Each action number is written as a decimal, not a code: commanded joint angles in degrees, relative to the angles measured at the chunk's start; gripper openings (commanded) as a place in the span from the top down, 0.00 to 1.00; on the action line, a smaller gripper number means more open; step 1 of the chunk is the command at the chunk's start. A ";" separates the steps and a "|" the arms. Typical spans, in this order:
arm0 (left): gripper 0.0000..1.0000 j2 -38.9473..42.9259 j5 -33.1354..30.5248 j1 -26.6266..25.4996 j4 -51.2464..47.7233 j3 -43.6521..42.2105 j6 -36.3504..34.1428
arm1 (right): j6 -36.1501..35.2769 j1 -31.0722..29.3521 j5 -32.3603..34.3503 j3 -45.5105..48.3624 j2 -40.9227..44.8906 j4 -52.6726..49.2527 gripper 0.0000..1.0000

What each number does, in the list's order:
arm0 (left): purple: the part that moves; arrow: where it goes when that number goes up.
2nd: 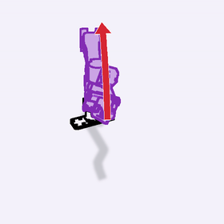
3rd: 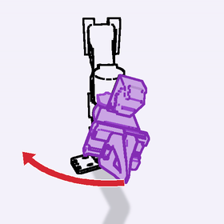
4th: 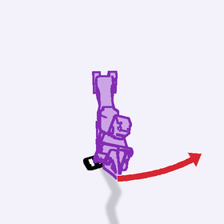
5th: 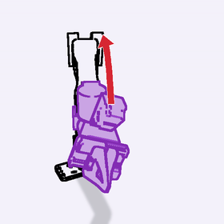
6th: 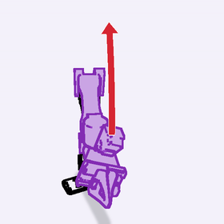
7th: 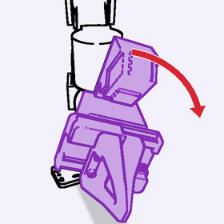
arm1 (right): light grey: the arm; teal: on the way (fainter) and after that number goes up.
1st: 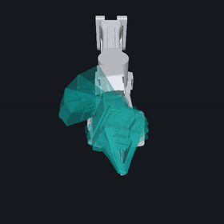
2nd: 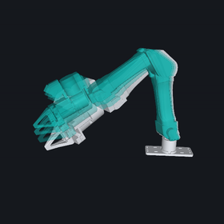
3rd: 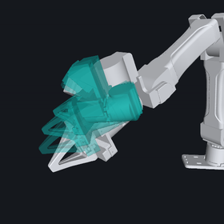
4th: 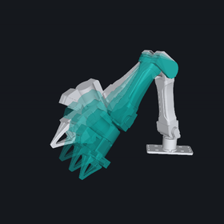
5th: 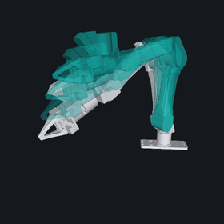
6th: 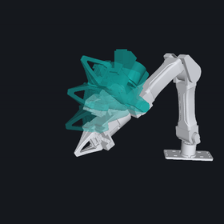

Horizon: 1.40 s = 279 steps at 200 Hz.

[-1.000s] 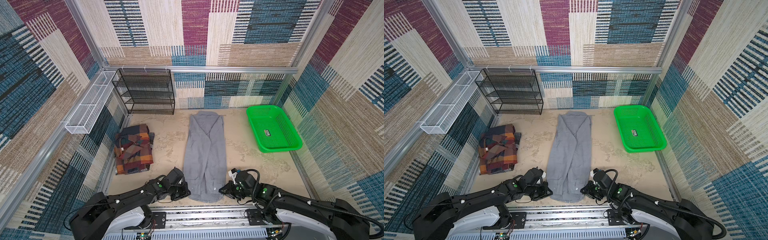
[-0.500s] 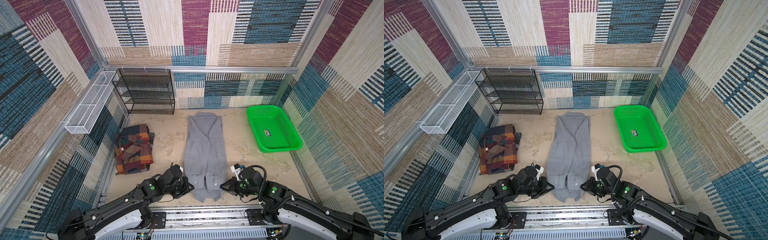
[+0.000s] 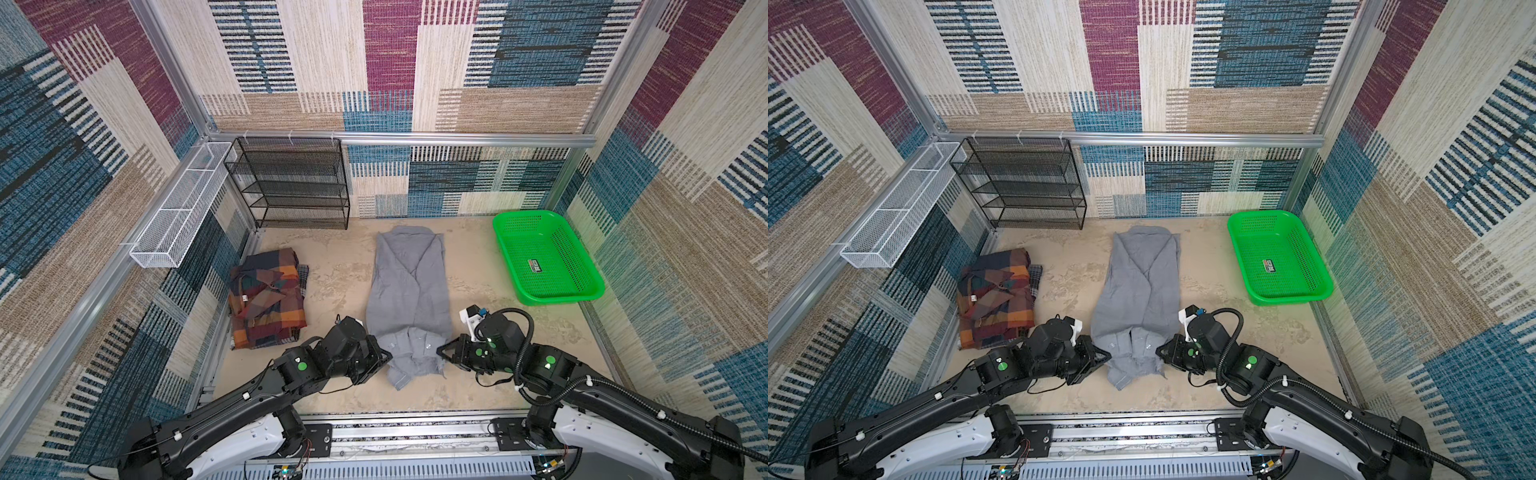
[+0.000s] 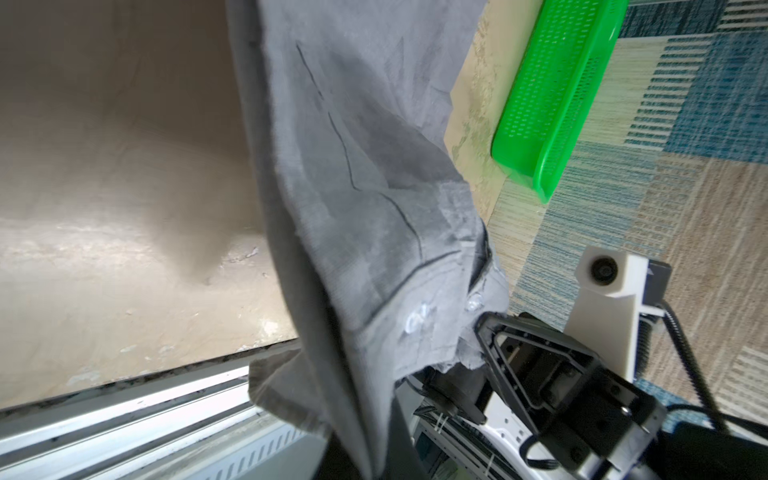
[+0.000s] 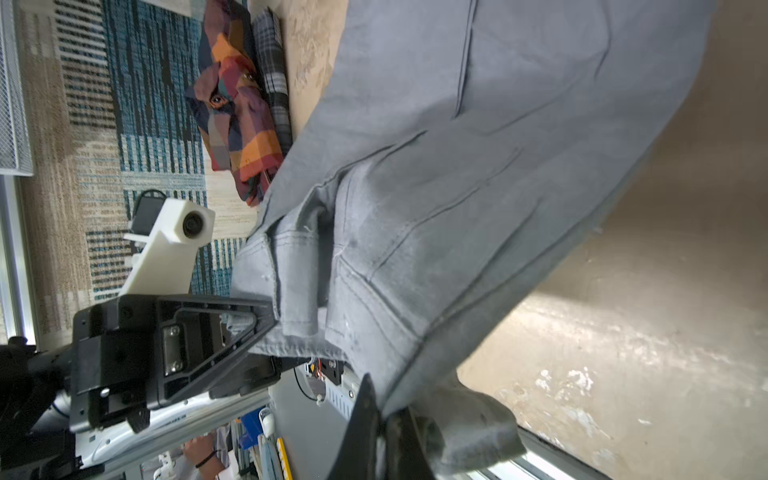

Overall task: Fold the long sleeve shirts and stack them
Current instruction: 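Fold the held near end over the shirt toward the collar with both grippers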

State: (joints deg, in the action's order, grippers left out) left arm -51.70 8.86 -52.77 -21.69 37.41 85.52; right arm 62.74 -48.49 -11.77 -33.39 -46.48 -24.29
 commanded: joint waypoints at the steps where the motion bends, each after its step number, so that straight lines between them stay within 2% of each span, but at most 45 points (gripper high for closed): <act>1: 1.00 -2.01 -2.39 0.91 -3.78 2.90 0.78 | -2.48 1.49 -1.31 -0.73 -1.42 1.70 1.00; 48: 1.00 -9.66 1.51 5.82 -6.02 7.07 -1.39 | -5.24 4.92 -1.20 -2.40 -3.51 1.58 1.00; 170: 1.00 -20.60 7.43 14.95 -4.96 13.86 -6.68 | -13.75 17.20 -10.45 -4.26 -12.17 7.10 1.00; 279: 1.00 -36.36 14.76 20.72 -2.21 22.81 -12.16 | -20.14 24.47 -17.02 -7.95 -23.35 11.59 1.00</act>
State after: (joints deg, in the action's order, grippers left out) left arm -85.97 21.19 -32.86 -25.21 58.67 75.99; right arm 44.97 -25.17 -26.52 -40.32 -67.94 -16.10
